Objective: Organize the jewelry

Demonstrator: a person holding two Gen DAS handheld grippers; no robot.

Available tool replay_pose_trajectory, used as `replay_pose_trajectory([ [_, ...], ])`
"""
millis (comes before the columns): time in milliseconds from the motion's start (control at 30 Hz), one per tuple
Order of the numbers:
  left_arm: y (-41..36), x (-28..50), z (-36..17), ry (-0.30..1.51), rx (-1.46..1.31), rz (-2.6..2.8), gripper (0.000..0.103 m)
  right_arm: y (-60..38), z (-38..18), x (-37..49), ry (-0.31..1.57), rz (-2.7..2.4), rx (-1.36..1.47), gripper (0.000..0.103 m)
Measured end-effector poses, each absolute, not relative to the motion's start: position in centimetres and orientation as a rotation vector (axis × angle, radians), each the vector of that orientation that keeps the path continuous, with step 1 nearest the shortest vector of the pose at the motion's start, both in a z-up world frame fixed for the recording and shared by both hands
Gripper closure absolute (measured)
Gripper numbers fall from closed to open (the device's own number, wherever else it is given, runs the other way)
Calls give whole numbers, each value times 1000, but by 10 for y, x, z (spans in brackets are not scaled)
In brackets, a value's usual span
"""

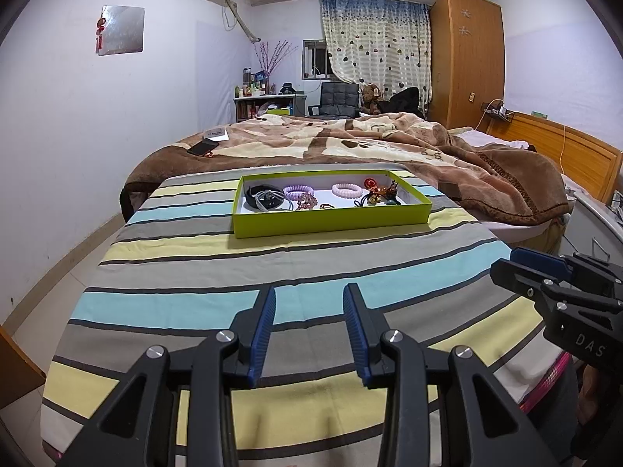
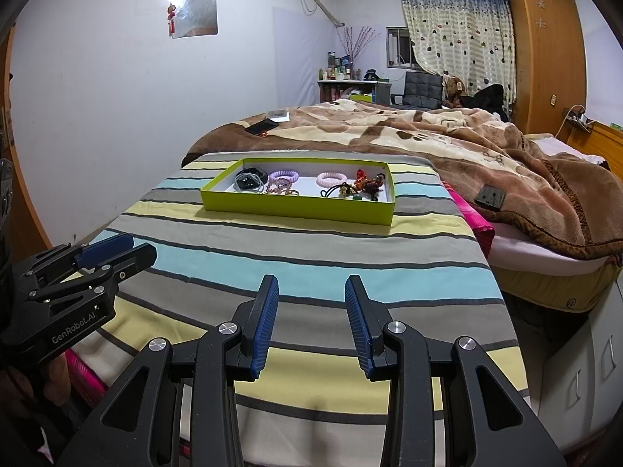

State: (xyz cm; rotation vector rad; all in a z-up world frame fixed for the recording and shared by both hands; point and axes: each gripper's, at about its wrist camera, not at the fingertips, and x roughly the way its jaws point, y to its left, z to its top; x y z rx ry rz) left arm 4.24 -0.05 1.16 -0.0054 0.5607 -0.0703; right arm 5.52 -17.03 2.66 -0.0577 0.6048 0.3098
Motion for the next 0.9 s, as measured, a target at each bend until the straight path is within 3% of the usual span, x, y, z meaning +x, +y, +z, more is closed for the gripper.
replay_pose_trajectory([
  [900,8,44,11,566,-9,-55,65,-170,26,56,604,309,-61,66],
])
